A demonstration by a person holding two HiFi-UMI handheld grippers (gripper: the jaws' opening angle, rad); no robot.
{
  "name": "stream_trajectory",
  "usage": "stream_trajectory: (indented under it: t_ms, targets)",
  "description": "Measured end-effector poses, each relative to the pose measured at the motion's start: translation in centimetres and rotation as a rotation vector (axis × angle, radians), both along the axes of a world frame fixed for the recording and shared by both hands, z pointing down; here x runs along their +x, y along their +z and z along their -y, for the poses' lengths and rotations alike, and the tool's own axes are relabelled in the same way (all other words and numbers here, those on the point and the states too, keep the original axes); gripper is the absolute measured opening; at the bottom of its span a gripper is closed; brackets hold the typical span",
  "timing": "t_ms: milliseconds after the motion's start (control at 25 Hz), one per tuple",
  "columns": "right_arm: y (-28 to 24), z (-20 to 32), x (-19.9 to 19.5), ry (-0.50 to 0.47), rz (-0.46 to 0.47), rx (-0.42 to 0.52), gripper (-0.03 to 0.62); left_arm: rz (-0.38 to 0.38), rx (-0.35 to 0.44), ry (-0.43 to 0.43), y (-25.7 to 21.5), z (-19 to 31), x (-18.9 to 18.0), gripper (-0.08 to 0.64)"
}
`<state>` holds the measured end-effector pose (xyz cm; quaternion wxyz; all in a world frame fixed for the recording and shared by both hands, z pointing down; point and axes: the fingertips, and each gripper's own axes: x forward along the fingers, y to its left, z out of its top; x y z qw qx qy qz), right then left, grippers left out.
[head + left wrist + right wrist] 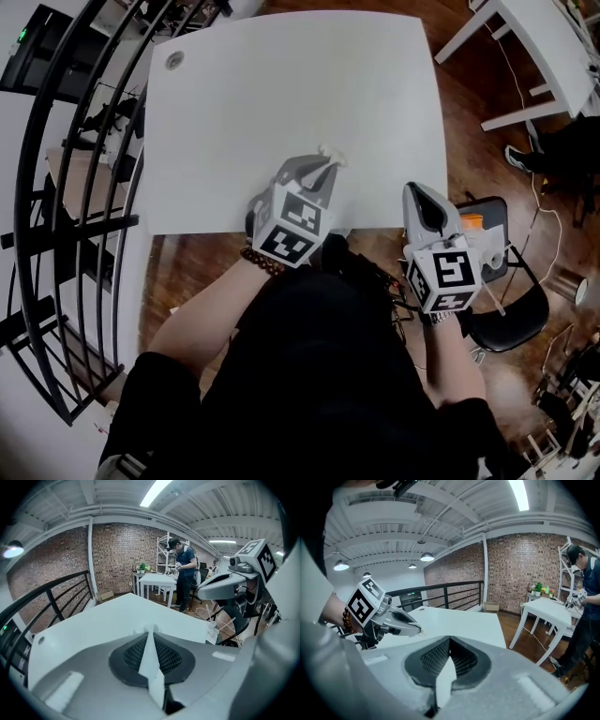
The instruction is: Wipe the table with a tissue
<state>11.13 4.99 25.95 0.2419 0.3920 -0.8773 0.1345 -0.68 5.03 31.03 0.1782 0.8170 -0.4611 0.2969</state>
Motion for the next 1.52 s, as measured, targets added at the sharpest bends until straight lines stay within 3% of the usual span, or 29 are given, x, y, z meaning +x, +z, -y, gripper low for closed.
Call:
stream_trajectory:
  t_ms: [840,1520]
  targets:
    - [-4.6,-11.0,-8.6,-0.163,0.028,0.113,-0.012,-0.019,0.118,-0.159,-4.6,-12.4,-7.4,0.021]
    - [-7.3,-14.6,-12.0,-0.219,0.045,0.194,-0.012,-0.041,0.199,-0.202,-7.7,-16.1,-9.4,0.021]
